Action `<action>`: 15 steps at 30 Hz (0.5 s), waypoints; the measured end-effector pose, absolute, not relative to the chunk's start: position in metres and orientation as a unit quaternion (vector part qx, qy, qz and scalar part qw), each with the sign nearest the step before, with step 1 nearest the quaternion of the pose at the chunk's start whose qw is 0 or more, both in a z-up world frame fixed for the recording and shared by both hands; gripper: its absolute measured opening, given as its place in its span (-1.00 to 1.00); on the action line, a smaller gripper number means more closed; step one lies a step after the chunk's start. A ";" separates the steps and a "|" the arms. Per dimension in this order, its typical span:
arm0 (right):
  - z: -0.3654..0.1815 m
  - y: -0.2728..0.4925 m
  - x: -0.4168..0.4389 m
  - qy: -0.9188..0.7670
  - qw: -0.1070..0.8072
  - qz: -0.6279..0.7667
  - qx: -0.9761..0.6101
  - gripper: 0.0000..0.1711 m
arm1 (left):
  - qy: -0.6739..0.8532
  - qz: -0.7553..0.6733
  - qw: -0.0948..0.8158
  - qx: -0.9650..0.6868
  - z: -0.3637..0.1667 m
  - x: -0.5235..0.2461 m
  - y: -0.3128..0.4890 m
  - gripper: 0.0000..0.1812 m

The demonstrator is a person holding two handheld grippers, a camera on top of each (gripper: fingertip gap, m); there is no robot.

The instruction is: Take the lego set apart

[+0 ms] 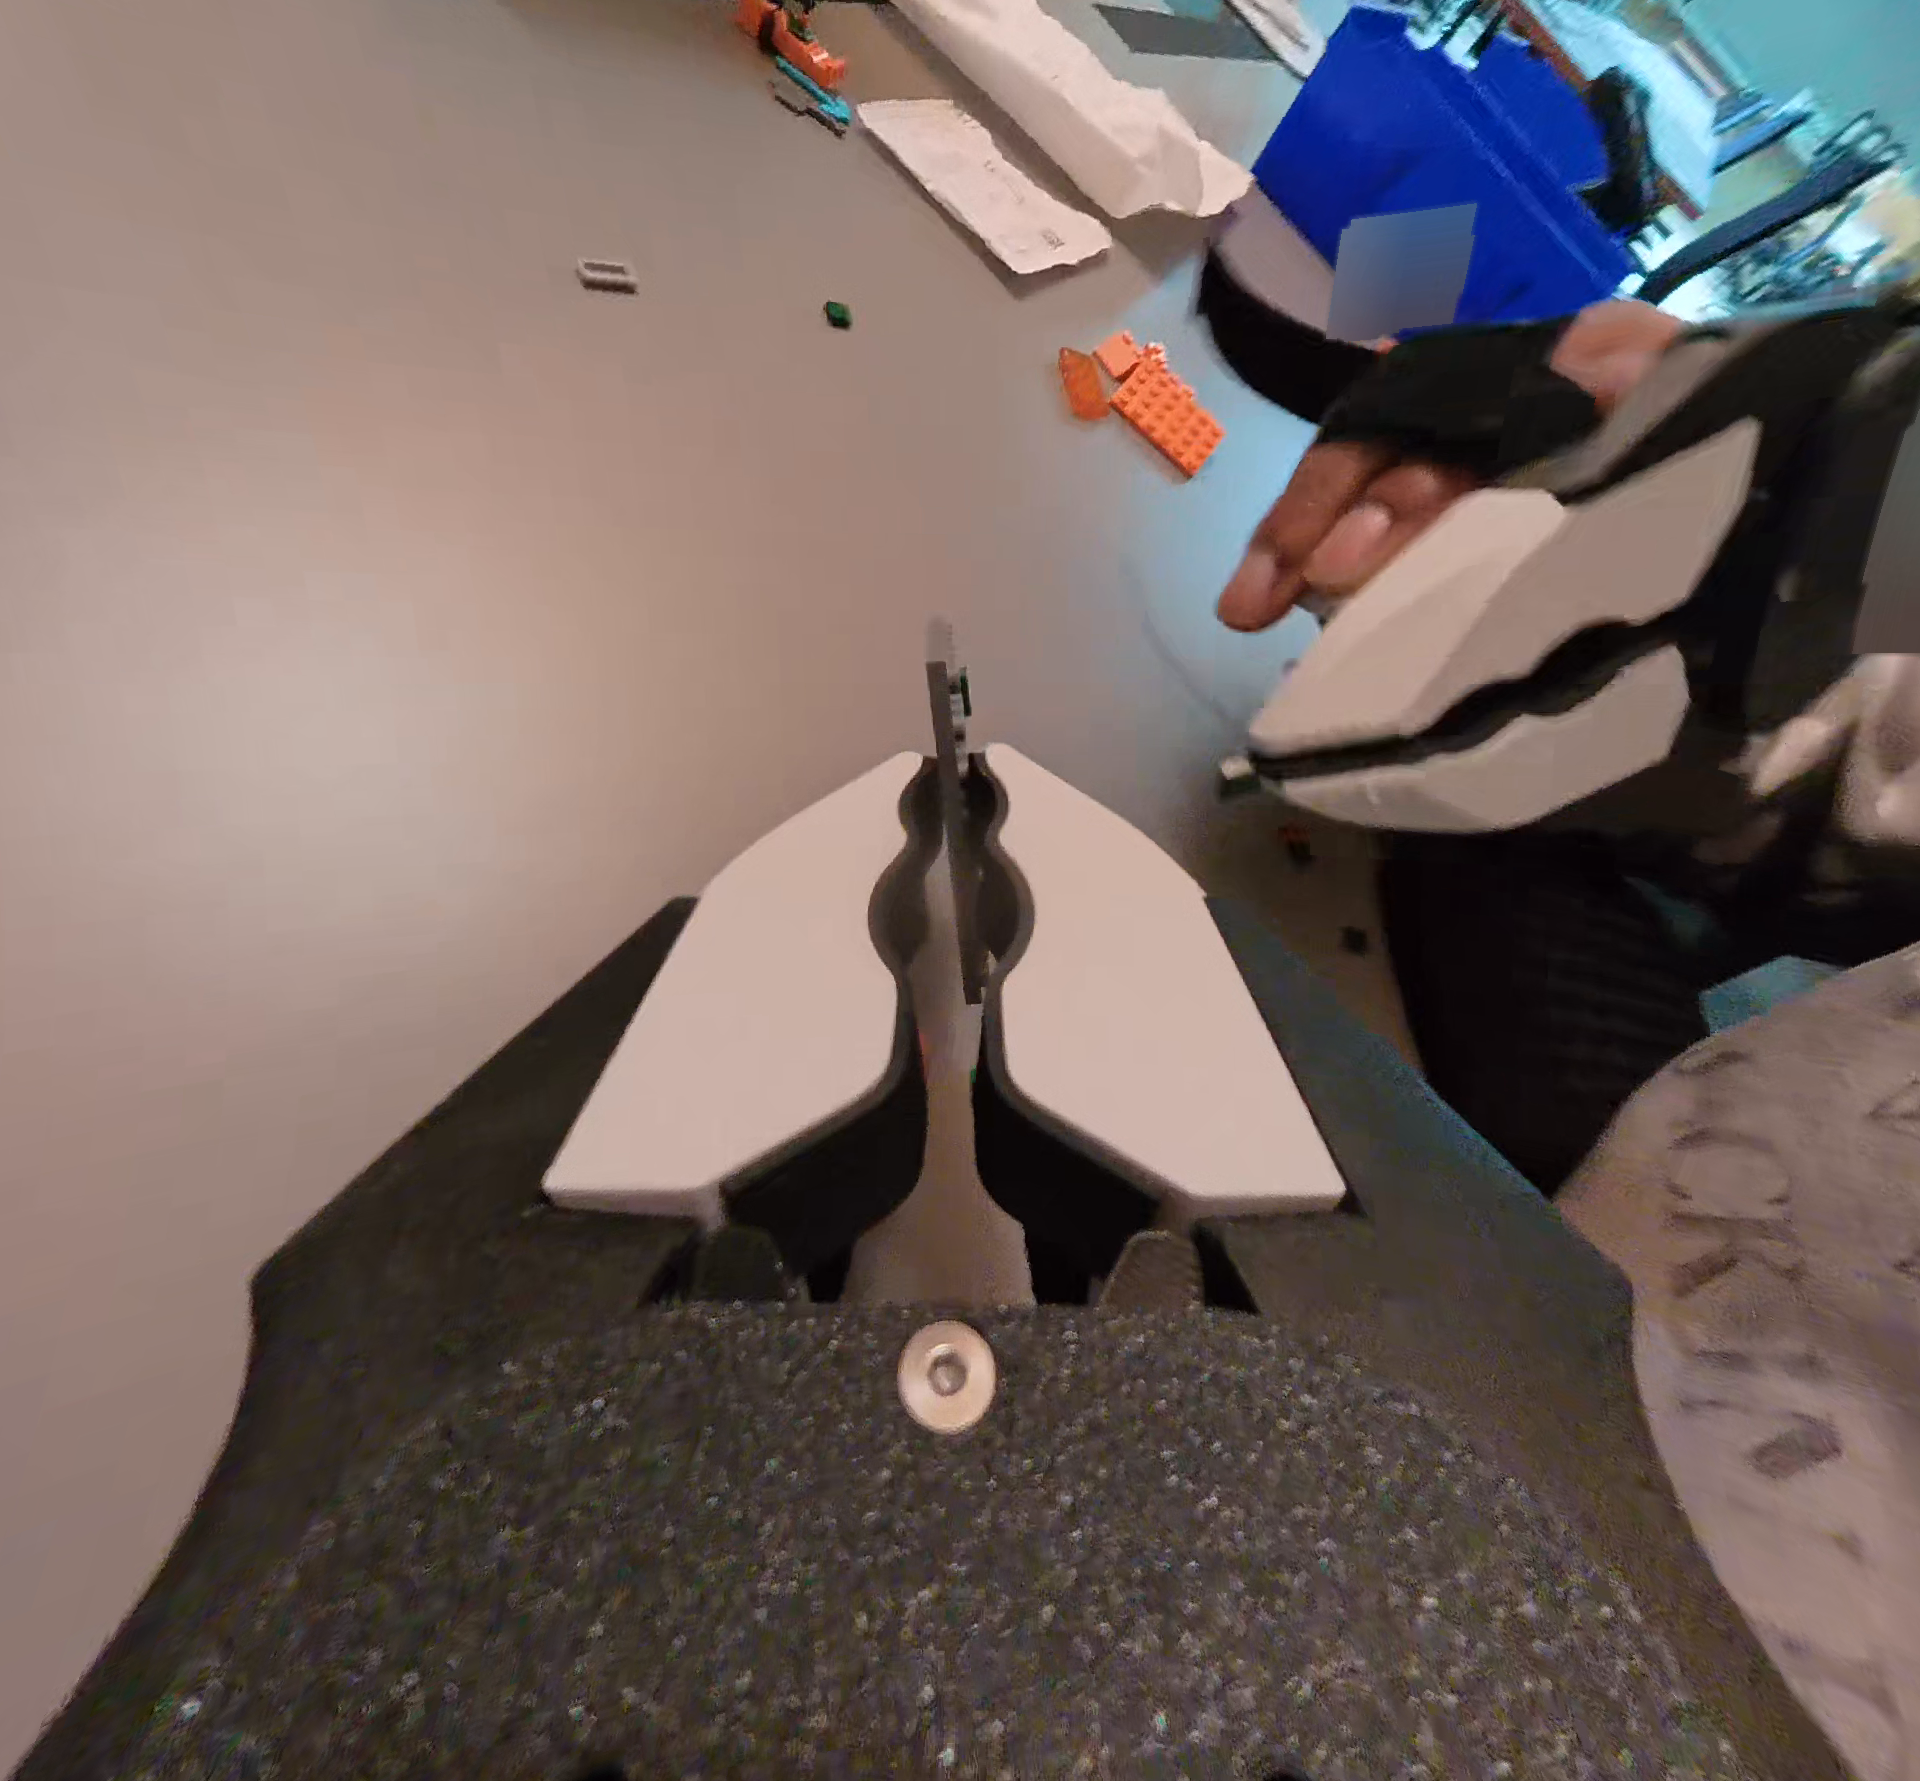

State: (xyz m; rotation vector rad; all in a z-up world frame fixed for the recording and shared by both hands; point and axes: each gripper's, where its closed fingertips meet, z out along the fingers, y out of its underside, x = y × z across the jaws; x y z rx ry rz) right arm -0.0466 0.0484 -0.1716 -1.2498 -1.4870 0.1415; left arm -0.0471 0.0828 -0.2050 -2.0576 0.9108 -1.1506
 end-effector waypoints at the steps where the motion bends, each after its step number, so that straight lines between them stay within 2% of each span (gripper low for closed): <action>1: -0.170 0.051 -0.042 -0.626 0.560 0.069 -0.539 -1.00 | 0.341 -0.447 0.298 -0.772 -0.202 -0.045 0.080 -0.94; 7: -0.183 0.064 -0.031 -0.632 0.538 0.034 -0.557 -1.00 | 0.326 -0.477 0.282 -0.766 -0.200 -0.041 0.077 -0.94; 15: -0.204 0.062 -0.024 -0.654 0.485 0.058 -0.578 -0.99 | 0.319 -0.486 0.276 -0.765 -0.201 -0.043 0.078 -0.94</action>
